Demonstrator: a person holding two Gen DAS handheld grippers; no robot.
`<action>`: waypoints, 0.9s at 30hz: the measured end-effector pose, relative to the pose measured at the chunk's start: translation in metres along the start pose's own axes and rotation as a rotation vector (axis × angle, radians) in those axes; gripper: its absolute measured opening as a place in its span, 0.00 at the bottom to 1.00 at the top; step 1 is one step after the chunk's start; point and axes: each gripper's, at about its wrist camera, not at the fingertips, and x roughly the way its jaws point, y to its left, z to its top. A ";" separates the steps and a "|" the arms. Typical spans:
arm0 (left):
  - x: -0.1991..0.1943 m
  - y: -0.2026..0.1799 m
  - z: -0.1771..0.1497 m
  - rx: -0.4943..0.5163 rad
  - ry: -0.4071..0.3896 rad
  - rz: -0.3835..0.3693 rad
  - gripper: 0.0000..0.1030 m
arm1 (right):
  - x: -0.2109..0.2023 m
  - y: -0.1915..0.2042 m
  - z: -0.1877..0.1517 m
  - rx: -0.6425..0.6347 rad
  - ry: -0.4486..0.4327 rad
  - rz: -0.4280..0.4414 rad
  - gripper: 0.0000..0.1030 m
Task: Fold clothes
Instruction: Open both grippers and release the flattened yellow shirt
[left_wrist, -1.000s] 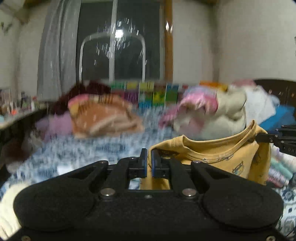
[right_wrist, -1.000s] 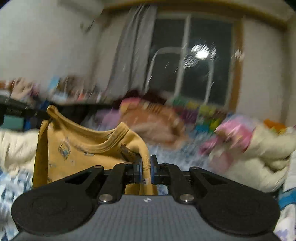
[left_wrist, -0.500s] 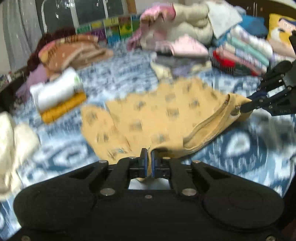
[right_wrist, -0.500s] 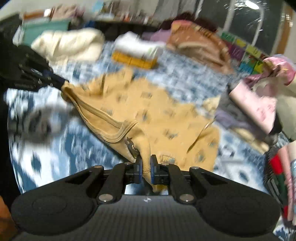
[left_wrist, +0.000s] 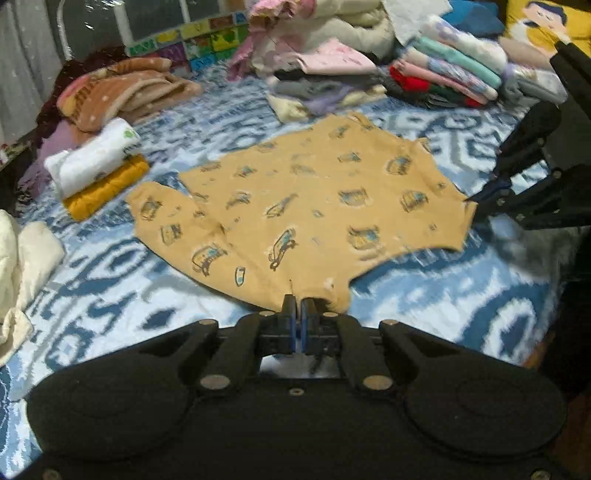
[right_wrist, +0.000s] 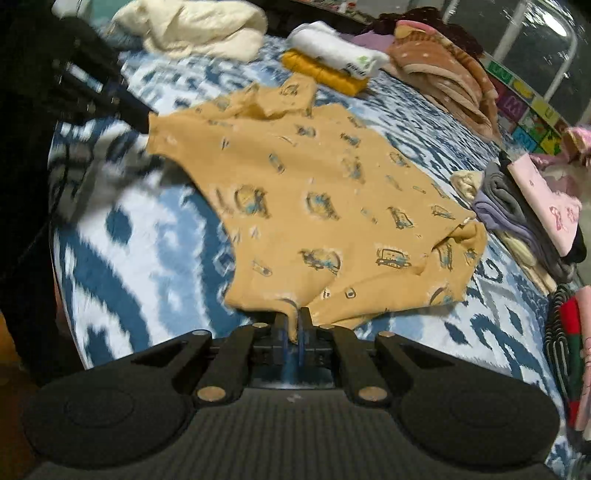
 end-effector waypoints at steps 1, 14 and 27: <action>0.001 -0.001 -0.002 0.005 0.034 -0.020 0.01 | 0.000 0.004 -0.002 -0.014 0.007 -0.009 0.08; -0.025 0.056 0.005 -0.470 -0.022 -0.017 0.38 | -0.061 -0.050 -0.009 0.446 -0.169 0.019 0.31; 0.005 0.145 -0.004 -1.037 -0.146 -0.064 0.37 | -0.030 -0.070 -0.036 0.960 -0.457 0.164 0.40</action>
